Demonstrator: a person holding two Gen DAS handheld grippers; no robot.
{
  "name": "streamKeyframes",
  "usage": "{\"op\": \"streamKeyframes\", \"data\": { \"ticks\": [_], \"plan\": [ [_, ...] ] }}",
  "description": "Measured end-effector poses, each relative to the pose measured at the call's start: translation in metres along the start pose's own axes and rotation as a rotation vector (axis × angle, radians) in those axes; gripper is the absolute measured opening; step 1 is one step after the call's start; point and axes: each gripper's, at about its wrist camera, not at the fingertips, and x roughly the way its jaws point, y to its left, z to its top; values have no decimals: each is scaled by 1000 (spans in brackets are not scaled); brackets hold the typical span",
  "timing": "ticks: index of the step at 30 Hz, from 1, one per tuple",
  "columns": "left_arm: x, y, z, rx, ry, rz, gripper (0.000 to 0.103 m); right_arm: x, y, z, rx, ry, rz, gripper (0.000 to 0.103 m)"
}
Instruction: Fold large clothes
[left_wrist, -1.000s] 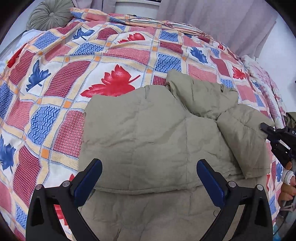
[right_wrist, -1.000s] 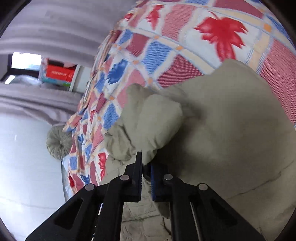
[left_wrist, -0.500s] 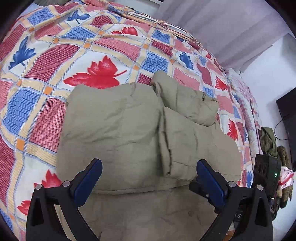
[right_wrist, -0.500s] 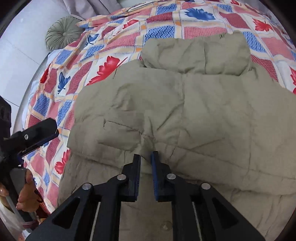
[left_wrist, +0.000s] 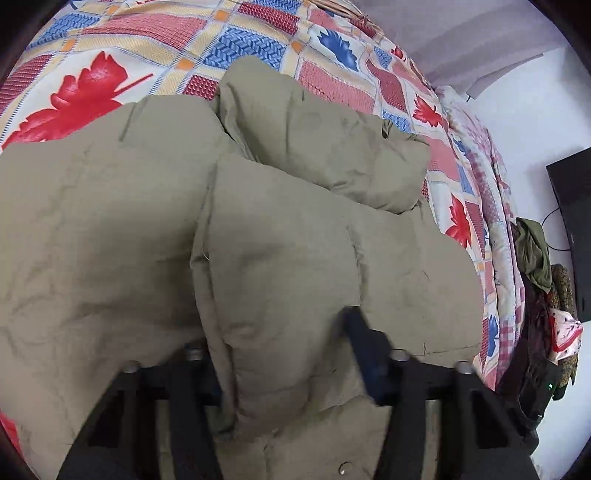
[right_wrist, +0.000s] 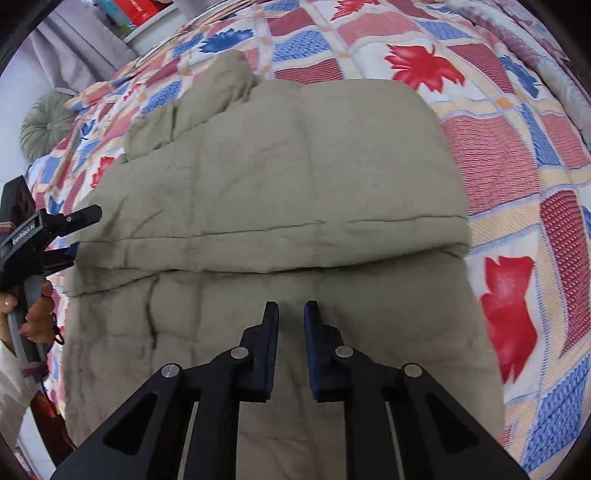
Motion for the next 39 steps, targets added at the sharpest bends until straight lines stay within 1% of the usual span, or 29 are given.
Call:
{"op": "streamKeyframes", "data": {
  "ticks": [1,2,3,6,7,8,9,10,12,15,17,18,21,22,23,24,26,28,29,30,32,34,35,37,38,39],
  "plan": [
    [3,-2,1,-12,12,-21,9,1,-7,2,8,-14,-15,15],
    [0,-6,2,-26,-6,-29,9,1,-12,5,17,-33,-25,15],
    [-9,-12,3,-24,-51,-36,9,0,-16,9,21,-51,-42,15],
    [-44,-23,6,-17,-163,-72,9,-7,-22,29,5,-115,-140,15],
    [-55,-24,6,-12,-193,-74,9,-11,-26,35,-3,-137,-172,15],
    [-62,-23,7,-11,-205,-77,9,-15,-29,43,-13,-159,-201,15],
    [-66,-22,6,-7,-204,-84,9,-19,-31,49,-19,-179,-218,10],
    [-64,-21,4,4,-190,-70,9,-22,-35,55,-22,-187,-216,5],
    [-50,-20,2,26,-151,-7,9,-23,-37,58,-36,-179,-205,5],
    [-20,-4,-10,27,-81,69,9,-4,-38,55,-70,-150,-242,5],
    [-3,8,-19,20,-54,80,9,15,-47,53,-23,-106,-219,4],
    [-1,9,-22,15,-57,80,9,21,-51,50,7,-99,-199,3],
    [0,12,-23,8,-62,81,9,12,-60,45,81,-81,-109,4],
    [0,14,-22,4,-60,81,9,8,-63,42,92,-57,-65,9],
    [1,14,-22,1,-58,83,9,4,-65,37,98,-25,-28,9],
    [0,14,-21,-3,-56,85,9,-2,-66,30,92,11,3,9],
    [1,11,-20,0,-56,94,9,-20,-65,16,42,40,48,9],
    [1,7,-18,17,-56,107,9,-38,-64,12,19,30,108,9],
    [1,5,-17,27,-56,113,9,-47,-63,17,18,6,132,9],
    [2,4,-15,33,-55,118,9,-52,-63,23,18,-17,138,9],
    [3,4,-12,32,-55,123,9,-55,-61,47,38,-73,163,9],
    [4,4,-11,29,-58,132,9,-43,-54,72,44,-96,181,9],
    [5,4,-12,29,-59,140,9,-34,-49,80,28,-95,177,9],
    [6,3,-12,32,-63,155,9,-5,-39,94,-27,-68,95,9],
    [6,2,-13,31,-63,155,9,11,-39,97,-35,-44,49,9],
    [6,2,-13,30,-62,157,12,28,-45,98,-14,-14,35,9]
  ]
}}
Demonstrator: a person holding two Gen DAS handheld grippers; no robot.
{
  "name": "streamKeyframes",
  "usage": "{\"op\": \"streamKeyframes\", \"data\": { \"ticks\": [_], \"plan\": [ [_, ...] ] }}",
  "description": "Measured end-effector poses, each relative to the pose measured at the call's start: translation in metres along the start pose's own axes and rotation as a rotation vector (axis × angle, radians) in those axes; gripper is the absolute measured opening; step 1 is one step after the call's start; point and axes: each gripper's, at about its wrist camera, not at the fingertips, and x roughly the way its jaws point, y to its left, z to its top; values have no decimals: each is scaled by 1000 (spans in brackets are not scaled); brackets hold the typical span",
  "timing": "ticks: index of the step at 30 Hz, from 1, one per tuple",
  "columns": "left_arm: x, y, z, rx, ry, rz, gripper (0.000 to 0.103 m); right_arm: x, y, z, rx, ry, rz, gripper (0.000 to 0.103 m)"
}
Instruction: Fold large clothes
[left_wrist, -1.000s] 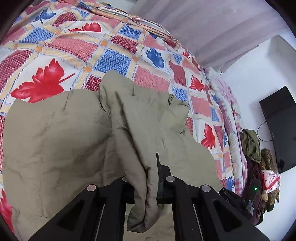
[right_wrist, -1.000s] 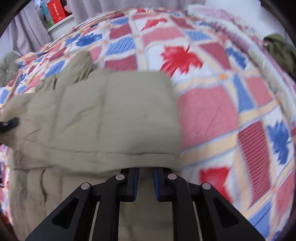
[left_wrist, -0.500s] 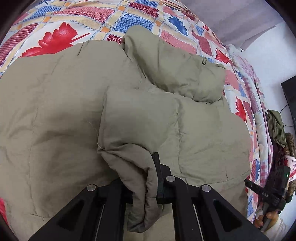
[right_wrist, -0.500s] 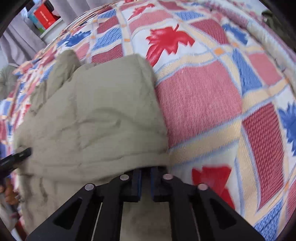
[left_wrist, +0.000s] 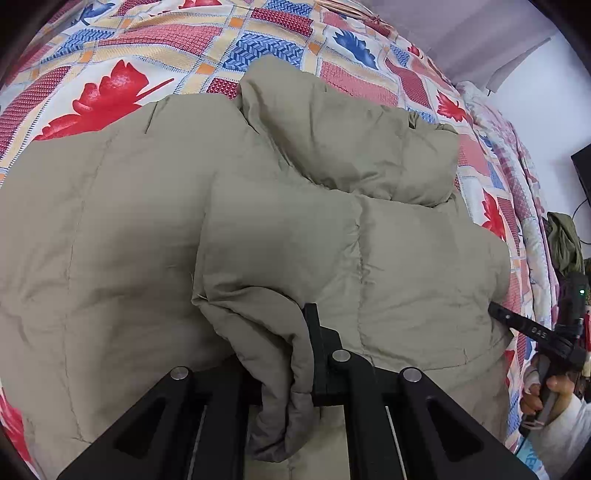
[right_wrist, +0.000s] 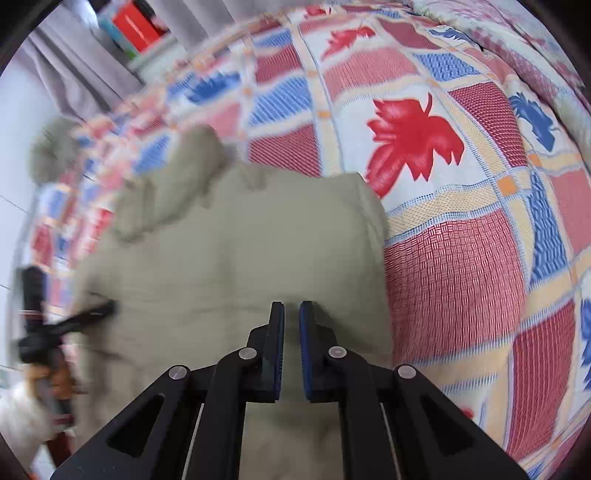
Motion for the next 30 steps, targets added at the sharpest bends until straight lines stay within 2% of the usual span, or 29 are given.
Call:
{"op": "streamKeyframes", "data": {
  "ticks": [2,3,5,6,8,11,12,13,14,15,18,20,22,26,30],
  "plan": [
    [-5,1,0,22,0,19,13,15,-15,-3,70,9,27,5],
    [-10,2,-1,39,-5,46,22,15,-18,-5,95,-5,38,5],
    [-24,8,-1,64,-34,141,29,13,-18,-7,100,-10,37,5],
    [-33,13,-2,61,-49,173,29,12,-17,-7,89,-6,27,5],
    [-53,22,-1,46,-74,190,29,6,-14,-4,82,1,10,7],
    [-79,21,2,63,-121,158,29,-17,-14,1,80,-75,14,10],
    [-83,15,4,74,-131,131,29,-25,-16,4,94,-105,12,18],
    [-84,8,6,85,-134,97,29,-28,-19,8,114,-120,15,33],
    [-83,3,9,94,-130,67,29,-30,-24,13,147,-131,29,39],
    [-76,-5,11,107,-123,38,29,-29,-31,18,183,-131,47,40],
    [-45,-19,10,125,-85,61,29,-16,-49,25,285,-80,100,39],
    [-20,-15,4,106,-39,105,29,1,-53,23,294,-27,79,32],
    [-7,-8,-3,96,-38,103,29,14,-53,17,269,-3,20,31],
    [0,-10,-7,118,-42,116,29,30,-54,14,244,-19,5,31],
    [-8,-11,-7,101,-40,142,29,26,-44,13,205,-40,-49,30]
  ]
}}
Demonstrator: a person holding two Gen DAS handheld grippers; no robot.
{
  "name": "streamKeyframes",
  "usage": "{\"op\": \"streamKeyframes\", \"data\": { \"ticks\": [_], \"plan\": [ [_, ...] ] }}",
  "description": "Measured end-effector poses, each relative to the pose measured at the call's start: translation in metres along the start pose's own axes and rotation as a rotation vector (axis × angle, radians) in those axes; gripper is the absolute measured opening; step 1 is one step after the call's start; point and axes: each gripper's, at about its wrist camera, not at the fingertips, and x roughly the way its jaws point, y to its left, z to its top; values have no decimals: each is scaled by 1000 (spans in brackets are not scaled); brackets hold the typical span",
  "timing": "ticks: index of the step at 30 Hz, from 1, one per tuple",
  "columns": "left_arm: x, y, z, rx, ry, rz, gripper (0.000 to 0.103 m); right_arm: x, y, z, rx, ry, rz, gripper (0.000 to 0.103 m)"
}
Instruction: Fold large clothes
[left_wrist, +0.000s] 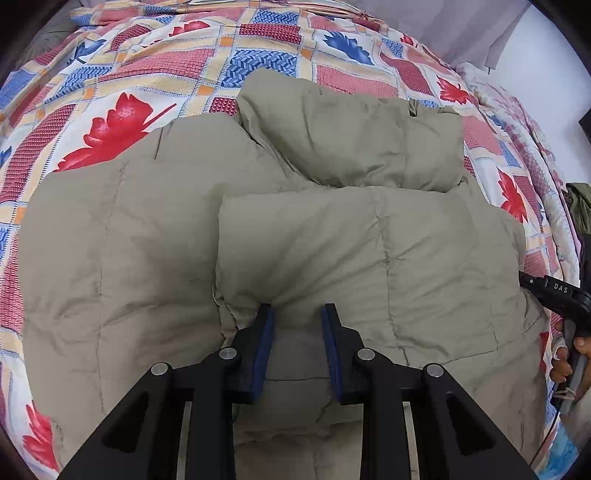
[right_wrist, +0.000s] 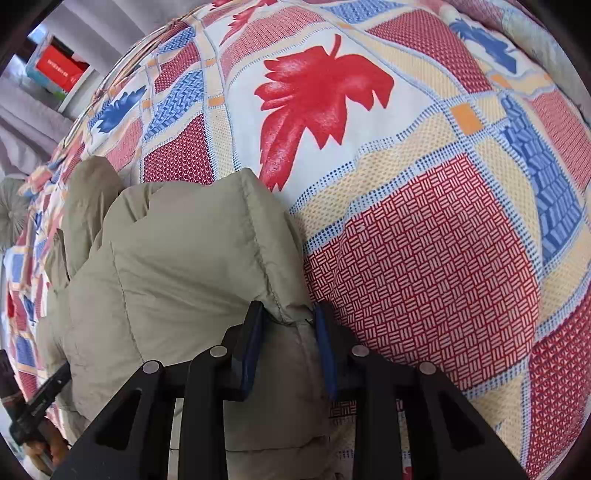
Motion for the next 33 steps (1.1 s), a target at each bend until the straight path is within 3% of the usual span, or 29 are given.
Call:
{"op": "streamKeyframes", "data": {
  "ticks": [8,18,29,30,31,32,33],
  "plan": [
    [-42,1,-11,11,-14,59,29,-51,18,-27,-140,-69,-137,33],
    [-68,8,-44,7,17,124,29,-79,17,-72,-102,-44,-130,34],
    [-85,20,-69,-26,52,140,29,-93,20,-110,-85,12,-117,34],
    [-86,20,-70,-27,52,141,33,-94,20,-113,-83,14,-117,34],
    [-88,21,-71,-28,54,142,48,-94,20,-114,-81,17,-118,34],
    [-90,21,-71,-32,51,145,85,-95,20,-116,-81,18,-119,34],
    [-94,21,-72,-37,29,157,100,-95,21,-116,-81,20,-120,34]
  ]
}}
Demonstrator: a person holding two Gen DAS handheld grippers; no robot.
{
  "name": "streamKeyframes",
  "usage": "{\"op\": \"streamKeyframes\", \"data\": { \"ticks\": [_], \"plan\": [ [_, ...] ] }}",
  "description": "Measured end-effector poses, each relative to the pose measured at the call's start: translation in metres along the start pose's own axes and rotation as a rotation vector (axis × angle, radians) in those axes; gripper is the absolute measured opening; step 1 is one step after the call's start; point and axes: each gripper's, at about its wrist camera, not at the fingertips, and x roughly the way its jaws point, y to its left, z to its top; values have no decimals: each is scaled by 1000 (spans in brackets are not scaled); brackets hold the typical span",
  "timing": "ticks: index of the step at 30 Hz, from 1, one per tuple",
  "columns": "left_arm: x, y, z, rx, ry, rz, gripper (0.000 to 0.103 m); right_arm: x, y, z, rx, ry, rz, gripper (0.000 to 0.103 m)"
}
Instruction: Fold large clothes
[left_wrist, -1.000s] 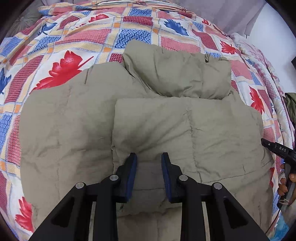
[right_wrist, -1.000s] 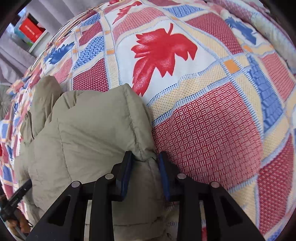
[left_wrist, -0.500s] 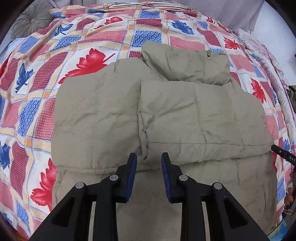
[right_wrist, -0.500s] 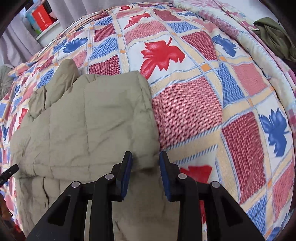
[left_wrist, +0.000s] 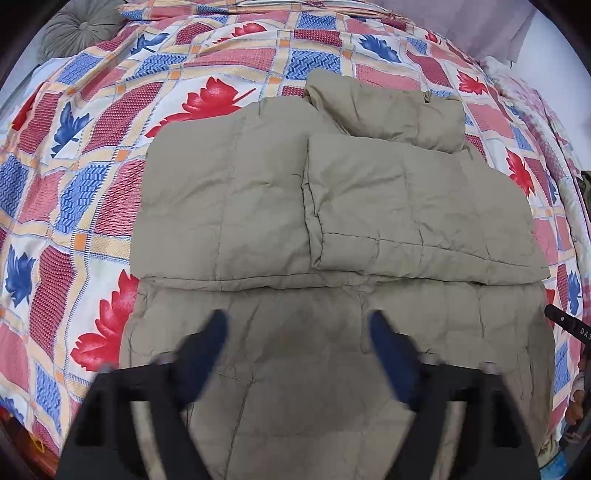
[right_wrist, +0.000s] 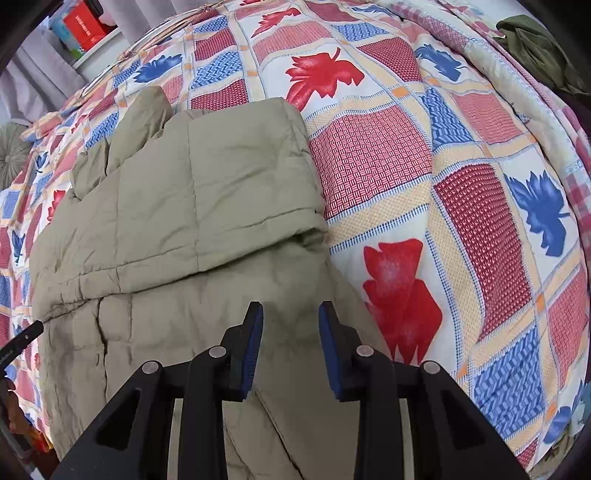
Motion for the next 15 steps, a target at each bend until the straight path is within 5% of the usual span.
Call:
{"op": "streamKeyframes", "data": {
  "ticks": [11,15],
  "plan": [
    [-11,-8,-5,31,-15,55,102,-11,15,-9,-21,4,26,35],
    [-17,-12,-10,52,-14,60,102,-19,18,-16,-23,9,45,44]
  ]
}}
